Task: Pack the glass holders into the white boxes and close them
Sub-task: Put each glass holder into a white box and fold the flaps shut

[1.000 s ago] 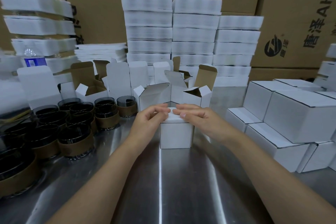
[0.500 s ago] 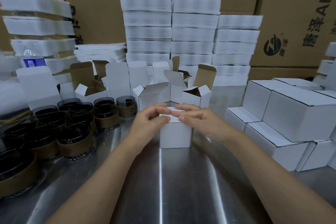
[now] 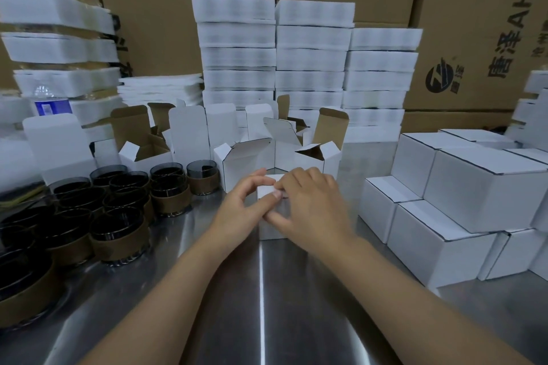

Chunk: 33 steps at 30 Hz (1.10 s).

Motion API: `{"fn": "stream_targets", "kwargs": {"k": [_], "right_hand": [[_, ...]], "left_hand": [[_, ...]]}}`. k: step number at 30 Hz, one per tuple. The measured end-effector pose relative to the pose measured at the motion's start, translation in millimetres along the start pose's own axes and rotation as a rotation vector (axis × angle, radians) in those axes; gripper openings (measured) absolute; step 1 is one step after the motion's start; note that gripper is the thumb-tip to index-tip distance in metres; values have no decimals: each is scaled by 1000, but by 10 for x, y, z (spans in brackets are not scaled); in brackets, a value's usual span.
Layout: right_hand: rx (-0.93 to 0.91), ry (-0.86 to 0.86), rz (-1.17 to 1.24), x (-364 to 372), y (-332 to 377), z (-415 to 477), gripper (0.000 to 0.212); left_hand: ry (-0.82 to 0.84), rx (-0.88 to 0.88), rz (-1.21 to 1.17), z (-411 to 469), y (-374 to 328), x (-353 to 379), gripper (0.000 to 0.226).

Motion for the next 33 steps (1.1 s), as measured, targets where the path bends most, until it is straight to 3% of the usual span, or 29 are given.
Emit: {"fn": "stream_targets", "kwargs": {"k": [5, 9, 12, 16, 20, 28, 33], "right_hand": [[151, 12, -130, 92, -196, 72, 44], [262, 60, -248, 109, -531, 140, 33], [311, 108, -276, 163, -765, 158, 38], [202, 59, -169, 179, -665, 153, 53], [82, 161, -223, 385, -445, 121, 48], [394, 357, -503, 619, -862, 65, 69], [514, 343, -493, 657, -1039, 39, 81]], "left_hand": [[34, 23, 111, -38, 46, 90, 32], [32, -58, 129, -59, 151, 60, 27], [30, -41, 139, -53, 156, 58, 26], [-1, -14, 187, -35, 146, 30, 27], [-15, 2, 212, -39, 136, 19, 29], [13, -15, 215, -54, 123, 38, 28], [28, -22, 245, -53, 129, 52, 18]]}}
Point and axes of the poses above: each hand's wrist, its own z-axis towards the middle knuckle, its own x-axis out of the palm, y = z × x, the point moved 9 cm from there along z, towards the middle knuckle, and after that the axes turned 8 degrees about x, right-handed, at the moved point
